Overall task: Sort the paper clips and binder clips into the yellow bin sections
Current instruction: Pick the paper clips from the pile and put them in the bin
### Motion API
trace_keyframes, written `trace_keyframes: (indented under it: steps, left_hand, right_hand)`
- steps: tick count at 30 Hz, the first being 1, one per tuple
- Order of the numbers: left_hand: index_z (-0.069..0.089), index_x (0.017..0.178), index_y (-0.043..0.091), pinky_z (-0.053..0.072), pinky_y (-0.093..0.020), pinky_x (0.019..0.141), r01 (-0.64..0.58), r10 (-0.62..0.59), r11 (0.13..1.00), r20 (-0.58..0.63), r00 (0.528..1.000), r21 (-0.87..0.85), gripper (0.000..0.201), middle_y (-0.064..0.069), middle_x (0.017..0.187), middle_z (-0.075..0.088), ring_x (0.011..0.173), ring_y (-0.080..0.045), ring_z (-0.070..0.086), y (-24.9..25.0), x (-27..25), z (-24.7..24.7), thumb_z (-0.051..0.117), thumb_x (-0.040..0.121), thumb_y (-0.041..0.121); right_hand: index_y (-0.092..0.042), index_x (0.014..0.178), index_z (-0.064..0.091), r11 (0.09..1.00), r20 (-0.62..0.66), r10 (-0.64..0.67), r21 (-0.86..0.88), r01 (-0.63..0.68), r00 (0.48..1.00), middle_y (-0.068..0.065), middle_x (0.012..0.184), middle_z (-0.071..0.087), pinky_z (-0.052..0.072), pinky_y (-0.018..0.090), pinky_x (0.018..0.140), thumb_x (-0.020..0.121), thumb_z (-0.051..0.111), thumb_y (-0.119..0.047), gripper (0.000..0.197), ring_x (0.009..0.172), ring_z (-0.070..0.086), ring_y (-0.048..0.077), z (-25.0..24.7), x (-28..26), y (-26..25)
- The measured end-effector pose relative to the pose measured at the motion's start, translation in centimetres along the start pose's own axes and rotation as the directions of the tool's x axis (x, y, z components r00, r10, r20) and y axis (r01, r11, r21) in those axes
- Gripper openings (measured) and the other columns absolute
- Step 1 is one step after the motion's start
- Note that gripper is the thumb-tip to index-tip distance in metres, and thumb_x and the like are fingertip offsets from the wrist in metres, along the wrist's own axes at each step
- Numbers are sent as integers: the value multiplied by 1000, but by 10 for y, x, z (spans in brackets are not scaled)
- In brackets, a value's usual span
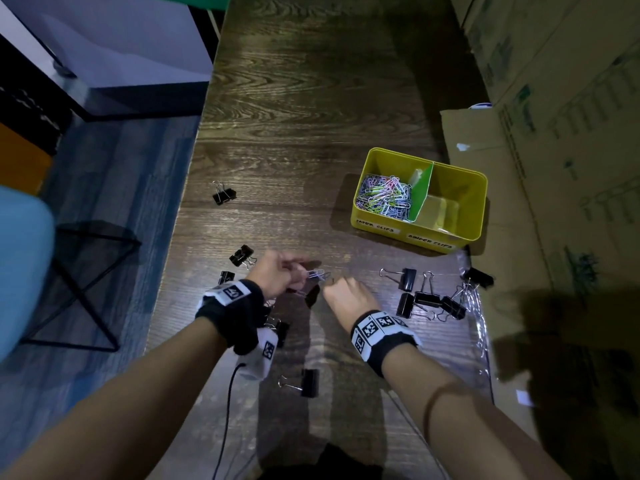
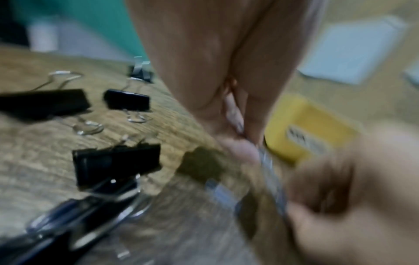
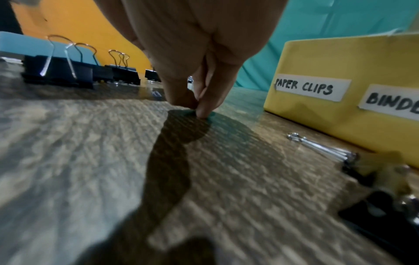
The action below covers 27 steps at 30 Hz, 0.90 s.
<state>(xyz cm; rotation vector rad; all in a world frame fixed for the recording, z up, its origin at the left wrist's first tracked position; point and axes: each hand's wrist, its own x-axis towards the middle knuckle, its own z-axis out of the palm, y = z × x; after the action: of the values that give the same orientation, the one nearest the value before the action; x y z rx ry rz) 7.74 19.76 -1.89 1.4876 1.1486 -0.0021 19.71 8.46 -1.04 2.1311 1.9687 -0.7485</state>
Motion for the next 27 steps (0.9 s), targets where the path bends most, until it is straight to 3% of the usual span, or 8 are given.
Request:
trace_keyframes:
  steps: [5, 8, 13, 16, 19, 23, 25, 27]
  left_hand:
    - [68, 88, 1, 59, -27, 68, 35, -37, 997, -16, 999, -75, 13, -16, 82, 67, 61, -15, 64, -7, 1, -13, 61, 82, -9]
    - [66, 89, -1, 57, -22, 62, 65, -70, 966, -13, 997, -250, 14, -13, 74, 64, 59, -14, 61, -5, -2, -13, 57, 84, -11]
    - [58, 80, -1, 42, -23, 46, 116, -115, 810, 38, 993, -575, 20, -12, 69, 52, 55, -18, 48, 7, -8, -9, 41, 85, -10]
    - [53, 79, 6, 41, -23, 52, 187, -154, 644, 114, 981, -742, 20, -9, 72, 51, 59, -16, 49, 12, -9, -3, 36, 90, 5]
    - [56, 88, 8, 49, -19, 54, 175, -125, 524, 127, 984, -833, 15, -3, 76, 57, 64, -12, 54, 19, -11, 1, 47, 93, 19]
    - [57, 99, 4, 50, -15, 53, 134, -114, 466, 91, 989, -875, 12, -5, 77, 57, 59, -8, 55, 20, -8, -3, 47, 93, 4]
    - [57, 106, 4, 51, -14, 54, 133, -126, 413, 88, 988, -901, 18, -4, 76, 60, 58, -7, 57, 17, -7, -13, 47, 92, 1]
    - [55, 113, 3, 51, -14, 56, 112, -133, 400, 63, 989, -910, 25, -7, 86, 63, 60, -6, 57, 12, -6, -25, 46, 91, -2]
  right_hand:
    - [-2, 102, 65, 891, 12, 247, 391, -232, 969, 15, 89, 64, 52, 29, 65, 93, 47, -9, 21, 77, 62, 28, -1, 3, 9]
    - [-13, 116, 65, 787, -78, 224, 603, -133, 972, 3, 88, 60, 42, 15, 56, 90, 54, -11, 28, 70, 56, 16, 4, -6, 16]
    - [-14, 107, 69, 454, -111, 315, 890, -47, 942, 1, 83, 67, 46, 27, 63, 92, 54, -12, 21, 68, 58, 13, 0, -4, 16]
    - [-12, 110, 67, 370, -113, 284, 929, 0, 952, -17, 73, 56, 35, 13, 60, 97, 49, -15, 23, 60, 45, -6, -6, 6, 3]
    - [-8, 117, 65, 316, -150, 270, 947, 59, 951, -4, 88, 65, 45, 15, 69, 94, 52, -10, 26, 64, 51, -5, -15, 12, -11]
    - [5, 110, 64, 87, -165, 408, 986, 142, 898, 6, 72, 66, 51, 13, 56, 89, 56, 4, 22, 51, 58, 0, -23, 16, -12]
    - [-3, 106, 68, 99, -132, 413, 990, 100, 901, 2, 67, 65, 52, 17, 56, 90, 55, 3, 21, 50, 59, 0, -17, 19, -6]
    - [-28, 87, 72, 179, -98, 413, 983, 24, 905, -3, 67, 64, 51, 28, 63, 92, 51, -5, 32, 56, 58, 5, -5, 24, -4]
